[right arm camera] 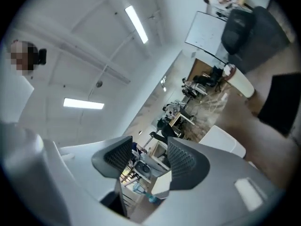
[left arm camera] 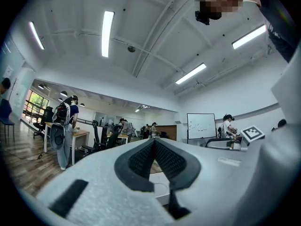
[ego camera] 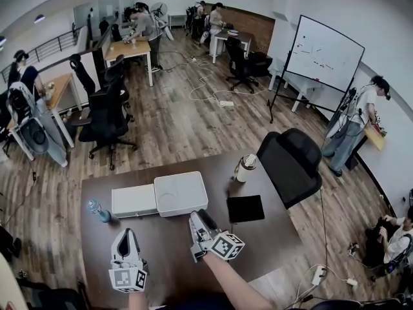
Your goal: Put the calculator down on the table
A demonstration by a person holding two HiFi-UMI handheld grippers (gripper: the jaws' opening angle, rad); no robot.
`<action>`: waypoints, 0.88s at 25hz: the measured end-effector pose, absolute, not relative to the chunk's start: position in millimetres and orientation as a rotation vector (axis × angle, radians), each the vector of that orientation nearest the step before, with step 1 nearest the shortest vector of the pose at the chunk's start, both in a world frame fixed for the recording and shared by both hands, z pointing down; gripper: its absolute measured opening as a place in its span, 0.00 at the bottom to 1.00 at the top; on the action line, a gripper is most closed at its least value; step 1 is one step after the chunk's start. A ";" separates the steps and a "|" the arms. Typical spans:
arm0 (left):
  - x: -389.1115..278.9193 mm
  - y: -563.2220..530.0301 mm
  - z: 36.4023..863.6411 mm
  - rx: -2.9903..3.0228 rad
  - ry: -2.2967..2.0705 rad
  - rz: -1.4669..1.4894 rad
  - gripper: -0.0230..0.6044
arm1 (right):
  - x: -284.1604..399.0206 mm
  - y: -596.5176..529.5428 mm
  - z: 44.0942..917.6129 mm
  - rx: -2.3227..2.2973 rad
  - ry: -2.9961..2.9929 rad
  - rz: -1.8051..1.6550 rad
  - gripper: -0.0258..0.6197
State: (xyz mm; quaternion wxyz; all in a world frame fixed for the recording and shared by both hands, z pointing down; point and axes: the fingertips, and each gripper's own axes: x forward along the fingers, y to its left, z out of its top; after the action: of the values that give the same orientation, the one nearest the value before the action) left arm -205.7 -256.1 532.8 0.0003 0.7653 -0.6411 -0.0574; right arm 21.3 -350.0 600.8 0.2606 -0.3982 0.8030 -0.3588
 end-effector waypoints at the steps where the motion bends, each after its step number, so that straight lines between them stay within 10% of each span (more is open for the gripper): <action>1: -205.0 -255.8 532.5 2.413 -2.019 -0.158 0.03 | 17.7 -349.2 594.0 -1.098 2.256 -0.906 0.42; 13: -206.5 -252.9 540.5 2.383 -2.022 -0.154 0.03 | -14.9 -323.0 523.9 -1.321 2.845 -0.024 0.48; 22: -204.4 -252.9 533.8 2.438 -2.034 -0.103 0.03 | -23.5 -322.3 539.1 -1.369 2.897 0.005 0.49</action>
State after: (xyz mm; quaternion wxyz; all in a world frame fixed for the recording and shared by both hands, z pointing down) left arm -204.4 -252.9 533.8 -0.0174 0.7673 -0.6402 -0.0323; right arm -23.5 -322.3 539.1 -0.0314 -0.4271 0.9036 0.0016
